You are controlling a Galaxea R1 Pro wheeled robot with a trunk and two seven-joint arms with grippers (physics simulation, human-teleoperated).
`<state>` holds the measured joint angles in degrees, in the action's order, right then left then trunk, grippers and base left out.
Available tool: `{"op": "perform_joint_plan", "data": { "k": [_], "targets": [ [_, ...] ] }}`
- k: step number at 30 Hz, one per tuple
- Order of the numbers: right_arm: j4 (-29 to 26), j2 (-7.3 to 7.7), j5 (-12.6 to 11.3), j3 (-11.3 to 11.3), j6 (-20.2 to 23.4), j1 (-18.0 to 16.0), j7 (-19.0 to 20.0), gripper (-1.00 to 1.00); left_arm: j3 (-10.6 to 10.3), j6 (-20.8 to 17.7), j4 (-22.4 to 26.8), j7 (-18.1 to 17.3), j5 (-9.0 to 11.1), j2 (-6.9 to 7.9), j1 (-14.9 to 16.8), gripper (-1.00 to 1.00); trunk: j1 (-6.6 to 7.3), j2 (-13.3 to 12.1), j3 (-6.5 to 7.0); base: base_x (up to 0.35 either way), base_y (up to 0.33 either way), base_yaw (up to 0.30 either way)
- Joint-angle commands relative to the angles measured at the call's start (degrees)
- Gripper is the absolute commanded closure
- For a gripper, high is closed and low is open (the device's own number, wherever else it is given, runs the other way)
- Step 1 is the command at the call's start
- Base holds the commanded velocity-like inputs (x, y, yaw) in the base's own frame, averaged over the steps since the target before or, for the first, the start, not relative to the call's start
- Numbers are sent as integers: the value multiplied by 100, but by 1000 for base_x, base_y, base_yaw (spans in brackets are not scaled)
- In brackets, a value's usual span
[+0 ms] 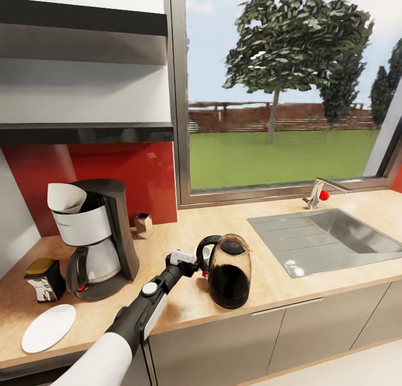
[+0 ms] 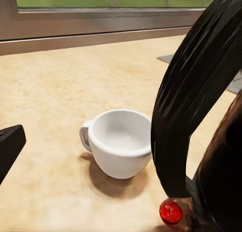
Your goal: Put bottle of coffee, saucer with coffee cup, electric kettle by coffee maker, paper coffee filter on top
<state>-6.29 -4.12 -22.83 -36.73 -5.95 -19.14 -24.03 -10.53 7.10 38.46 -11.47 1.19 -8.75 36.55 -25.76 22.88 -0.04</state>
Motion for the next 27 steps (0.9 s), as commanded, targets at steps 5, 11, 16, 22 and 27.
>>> {"op": "perform_joint_plan", "data": {
  "k": [5,11,16,22,27],
  "targets": [
    [5,-1,-63,-43,-29,-1,-14,-100,-2,20,-6,-13,12,-22,-16,-100,-2,4,-2,0,0,0],
    [5,-1,-64,-43,-29,-2,-14,-100,-4,20,-40,-13,14,-89,-24,-100,-2,4,-2,0,0,0],
    [5,-1,-64,-44,-29,-2,-14,-100,-9,22,-102,-13,13,-116,-25,-100,-2,4,-2,0,0,0],
    [5,-1,-64,-44,-29,-2,-14,-100,-10,20,-116,-13,12,-125,-25,-100,-2,4,-2,29,0,0],
    [5,-1,-64,-45,-29,-2,-14,-100,-11,20,-116,-13,16,-125,-25,-100,-2,4,-2,75,0,0]
  ]
}}
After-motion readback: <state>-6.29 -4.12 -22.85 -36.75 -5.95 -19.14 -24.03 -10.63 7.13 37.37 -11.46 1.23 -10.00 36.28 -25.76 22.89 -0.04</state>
